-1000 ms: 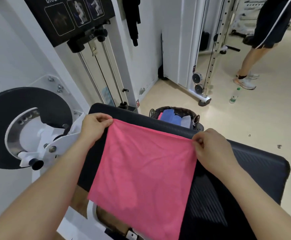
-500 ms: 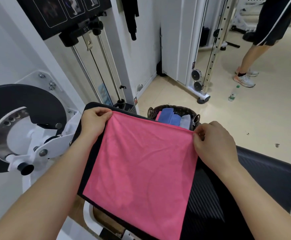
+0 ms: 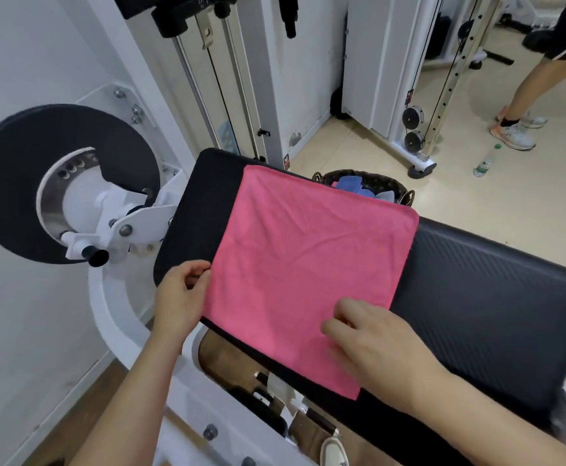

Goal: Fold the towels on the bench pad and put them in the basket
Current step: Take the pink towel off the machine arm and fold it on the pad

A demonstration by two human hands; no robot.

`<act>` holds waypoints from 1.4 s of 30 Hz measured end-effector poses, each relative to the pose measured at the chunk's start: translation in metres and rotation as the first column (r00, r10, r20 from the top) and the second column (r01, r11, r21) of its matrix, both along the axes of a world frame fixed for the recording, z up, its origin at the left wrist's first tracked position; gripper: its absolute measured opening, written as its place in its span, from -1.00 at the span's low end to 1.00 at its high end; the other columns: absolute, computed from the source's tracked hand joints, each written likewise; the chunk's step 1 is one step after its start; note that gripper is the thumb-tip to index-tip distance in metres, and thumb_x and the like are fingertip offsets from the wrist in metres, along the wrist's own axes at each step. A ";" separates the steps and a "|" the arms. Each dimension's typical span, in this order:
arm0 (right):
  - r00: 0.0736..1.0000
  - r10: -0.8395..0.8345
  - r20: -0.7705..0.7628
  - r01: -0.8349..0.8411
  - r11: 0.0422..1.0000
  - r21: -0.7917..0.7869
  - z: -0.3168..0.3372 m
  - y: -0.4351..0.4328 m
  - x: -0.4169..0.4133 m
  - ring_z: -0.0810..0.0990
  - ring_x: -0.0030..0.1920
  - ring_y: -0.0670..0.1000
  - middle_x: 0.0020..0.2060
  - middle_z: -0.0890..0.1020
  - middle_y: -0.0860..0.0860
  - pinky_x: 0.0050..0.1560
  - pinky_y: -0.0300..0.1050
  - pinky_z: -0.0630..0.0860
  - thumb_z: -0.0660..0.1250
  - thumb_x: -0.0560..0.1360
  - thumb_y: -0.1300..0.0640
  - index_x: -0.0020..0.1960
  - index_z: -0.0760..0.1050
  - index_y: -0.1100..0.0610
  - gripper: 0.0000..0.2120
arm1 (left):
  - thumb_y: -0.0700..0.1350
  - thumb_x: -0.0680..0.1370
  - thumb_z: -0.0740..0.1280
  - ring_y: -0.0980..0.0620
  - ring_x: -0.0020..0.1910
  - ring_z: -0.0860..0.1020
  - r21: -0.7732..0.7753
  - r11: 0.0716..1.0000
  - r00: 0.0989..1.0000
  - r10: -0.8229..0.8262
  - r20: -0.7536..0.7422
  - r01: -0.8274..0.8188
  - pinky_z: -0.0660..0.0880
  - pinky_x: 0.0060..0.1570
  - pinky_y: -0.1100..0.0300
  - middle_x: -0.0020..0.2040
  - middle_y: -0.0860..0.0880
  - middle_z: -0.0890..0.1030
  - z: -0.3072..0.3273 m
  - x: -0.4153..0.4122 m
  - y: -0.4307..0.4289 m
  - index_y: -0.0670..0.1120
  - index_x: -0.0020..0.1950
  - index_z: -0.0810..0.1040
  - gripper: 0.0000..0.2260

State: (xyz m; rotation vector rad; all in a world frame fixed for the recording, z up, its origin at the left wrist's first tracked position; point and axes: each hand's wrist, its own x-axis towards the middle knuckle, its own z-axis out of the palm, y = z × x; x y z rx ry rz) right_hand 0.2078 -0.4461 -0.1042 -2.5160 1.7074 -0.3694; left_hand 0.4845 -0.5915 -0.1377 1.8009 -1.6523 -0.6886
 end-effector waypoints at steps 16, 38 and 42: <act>0.973 0.029 -0.228 -0.048 0.996 -0.078 -0.049 0.057 0.018 0.38 -0.33 0.05 -0.32 0.44 -0.02 -0.36 -0.07 0.32 0.19 0.32 0.23 -0.26 0.47 0.07 -0.88 | -0.03 0.51 0.41 0.00 -0.11 0.58 0.173 0.973 0.979 0.171 -0.107 -0.151 0.57 -0.07 0.01 -0.14 -0.01 0.61 -0.043 0.016 0.022 -0.03 -0.11 0.57 -0.90; 0.976 0.035 -0.213 -0.016 0.996 0.089 -0.039 0.036 0.024 0.42 -0.40 0.03 -0.42 0.45 -0.07 -0.25 -0.06 0.22 0.32 0.23 0.21 -0.37 0.44 0.02 -0.89 | -0.05 0.42 0.48 -0.03 0.13 0.50 -0.074 0.734 0.663 -0.559 0.497 0.675 0.54 0.07 0.00 0.17 -0.02 0.48 -0.049 0.029 0.056 -0.07 0.18 0.54 -0.64; 0.999 -0.049 0.012 0.043 0.958 0.284 -0.020 0.025 0.009 0.52 -0.17 -0.09 -0.23 0.55 -0.15 -0.16 -0.12 0.36 0.25 0.41 0.10 -0.14 0.53 -0.05 -0.89 | -0.07 0.45 0.47 -0.04 0.11 0.53 -0.116 0.723 0.640 -0.511 0.574 0.681 0.54 0.04 -0.04 0.14 -0.04 0.53 -0.049 0.026 0.051 -0.07 0.19 0.55 -0.67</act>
